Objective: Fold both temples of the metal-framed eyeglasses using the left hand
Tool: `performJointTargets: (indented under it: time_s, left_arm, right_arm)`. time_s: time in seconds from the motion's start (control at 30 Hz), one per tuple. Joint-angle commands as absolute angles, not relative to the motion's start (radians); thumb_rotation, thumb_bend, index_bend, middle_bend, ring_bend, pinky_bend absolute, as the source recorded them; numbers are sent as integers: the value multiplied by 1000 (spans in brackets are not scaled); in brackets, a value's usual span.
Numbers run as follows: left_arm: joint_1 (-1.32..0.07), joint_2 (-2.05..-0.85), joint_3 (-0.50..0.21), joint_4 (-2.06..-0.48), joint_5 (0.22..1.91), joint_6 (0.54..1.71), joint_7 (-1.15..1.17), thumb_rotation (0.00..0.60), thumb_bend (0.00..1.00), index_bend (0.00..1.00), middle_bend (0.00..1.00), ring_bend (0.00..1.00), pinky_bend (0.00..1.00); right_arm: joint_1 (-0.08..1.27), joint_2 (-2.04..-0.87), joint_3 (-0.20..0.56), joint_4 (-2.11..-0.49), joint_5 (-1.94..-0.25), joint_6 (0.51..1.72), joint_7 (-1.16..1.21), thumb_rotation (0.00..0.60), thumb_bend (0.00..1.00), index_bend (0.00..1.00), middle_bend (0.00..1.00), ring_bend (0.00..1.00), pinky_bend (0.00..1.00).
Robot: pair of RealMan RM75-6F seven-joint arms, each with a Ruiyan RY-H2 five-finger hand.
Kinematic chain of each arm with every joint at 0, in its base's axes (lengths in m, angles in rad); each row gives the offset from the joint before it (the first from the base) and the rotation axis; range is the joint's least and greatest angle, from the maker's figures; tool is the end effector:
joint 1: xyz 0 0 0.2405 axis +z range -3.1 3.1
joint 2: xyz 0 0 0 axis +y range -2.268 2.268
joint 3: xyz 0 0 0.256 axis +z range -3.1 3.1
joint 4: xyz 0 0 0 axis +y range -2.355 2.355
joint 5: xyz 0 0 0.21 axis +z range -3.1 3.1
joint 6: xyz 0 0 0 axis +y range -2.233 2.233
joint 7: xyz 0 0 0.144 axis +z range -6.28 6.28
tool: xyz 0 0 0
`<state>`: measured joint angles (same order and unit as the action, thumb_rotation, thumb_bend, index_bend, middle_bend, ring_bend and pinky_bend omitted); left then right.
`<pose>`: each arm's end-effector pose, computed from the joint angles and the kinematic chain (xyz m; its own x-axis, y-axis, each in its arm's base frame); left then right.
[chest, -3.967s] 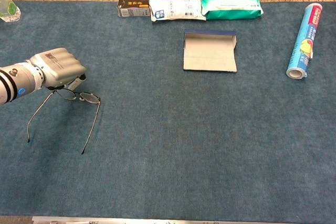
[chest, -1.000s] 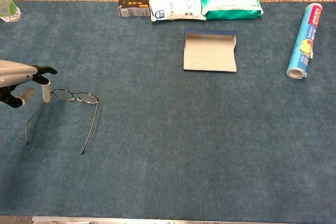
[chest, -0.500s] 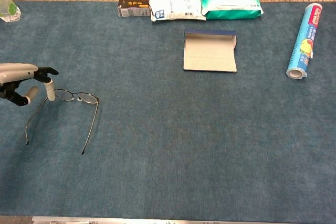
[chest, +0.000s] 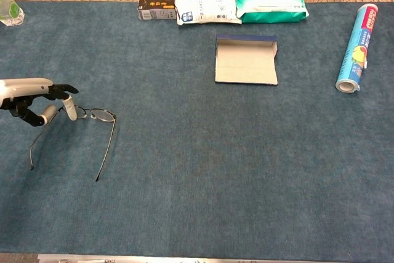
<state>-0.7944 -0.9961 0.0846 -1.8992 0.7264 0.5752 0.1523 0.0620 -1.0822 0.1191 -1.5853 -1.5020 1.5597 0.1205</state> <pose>-0.2311 0.2693 0.0704 0.2100 0.7720 0.5999 0.9505 -0.0174 -0.3102 -0.3117 -0.1875 0.1933 0.3349 0.1360 0.9324 -0.9409 -0.0052 0.3387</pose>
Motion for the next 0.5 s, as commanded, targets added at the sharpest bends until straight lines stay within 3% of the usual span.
performJointTargets:
  time_s: [0.03,0.5]
  left_arm:
    - [-802,-1008,90,-1885,729,579,154,600,787,356,0,0,56]
    - [-816,-1048,112,-1845,733,623,174,600,787,383,0,0,13]
  right_arm:
    - [62,-1082,120,-1586,-1502,1561,121,600,161,607,537,466,517]
    - [60,-1079,120,-1586,-1503,1565,123,600,161,607,537,466,517]
